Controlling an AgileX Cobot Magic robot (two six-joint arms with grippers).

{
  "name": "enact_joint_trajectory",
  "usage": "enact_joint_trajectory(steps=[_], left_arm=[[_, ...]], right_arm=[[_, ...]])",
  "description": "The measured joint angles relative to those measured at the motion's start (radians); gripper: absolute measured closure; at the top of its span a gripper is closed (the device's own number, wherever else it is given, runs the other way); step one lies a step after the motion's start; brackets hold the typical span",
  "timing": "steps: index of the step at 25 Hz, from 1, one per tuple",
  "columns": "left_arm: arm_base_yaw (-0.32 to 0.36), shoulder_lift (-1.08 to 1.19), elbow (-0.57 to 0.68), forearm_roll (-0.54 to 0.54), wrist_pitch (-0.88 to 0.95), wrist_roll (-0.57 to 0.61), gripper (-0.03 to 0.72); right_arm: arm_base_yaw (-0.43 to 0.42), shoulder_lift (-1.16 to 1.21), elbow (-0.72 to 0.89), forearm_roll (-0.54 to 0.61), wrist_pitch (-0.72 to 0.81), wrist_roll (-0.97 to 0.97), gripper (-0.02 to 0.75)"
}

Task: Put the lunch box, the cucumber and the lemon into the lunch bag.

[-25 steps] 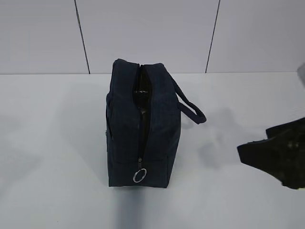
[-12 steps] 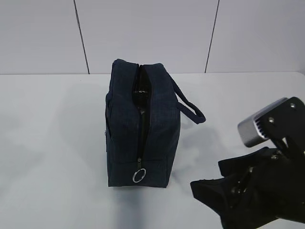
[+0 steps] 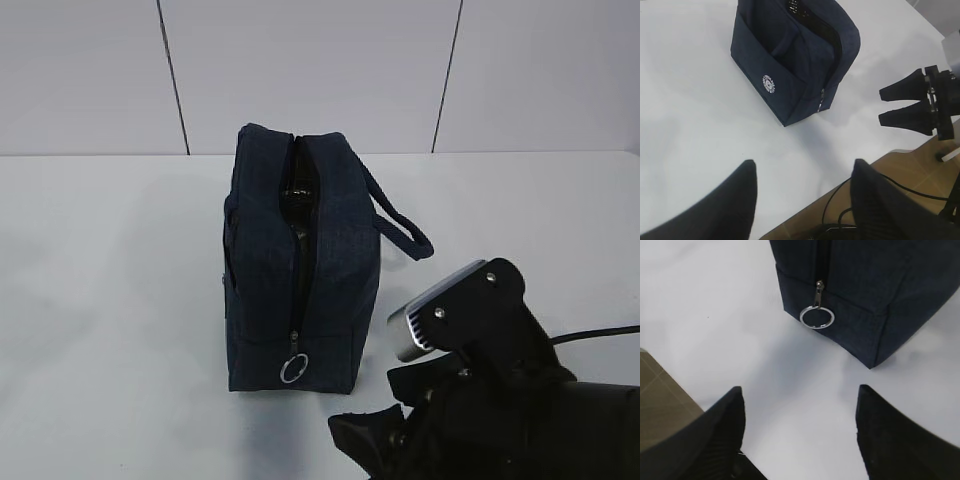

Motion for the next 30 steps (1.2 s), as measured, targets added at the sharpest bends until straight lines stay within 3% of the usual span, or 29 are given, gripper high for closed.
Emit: enact_joint_trajectory(steps=[6,17,30], left_arm=[[0.000,0.000,0.000,0.000,-0.016,0.000,0.256],[0.000,0.000,0.003,0.000,-0.062,0.000,0.256],[0.000,0.000,0.028,-0.002,-0.064,0.000,0.256]], right_arm=[[0.006,0.080,0.000,0.000,-0.104,-0.017,0.215],[0.006,0.245,-0.150,0.011,-0.135,-0.070,0.218],[0.006,0.369,-0.166,0.108,-0.222,-0.121,0.218]])
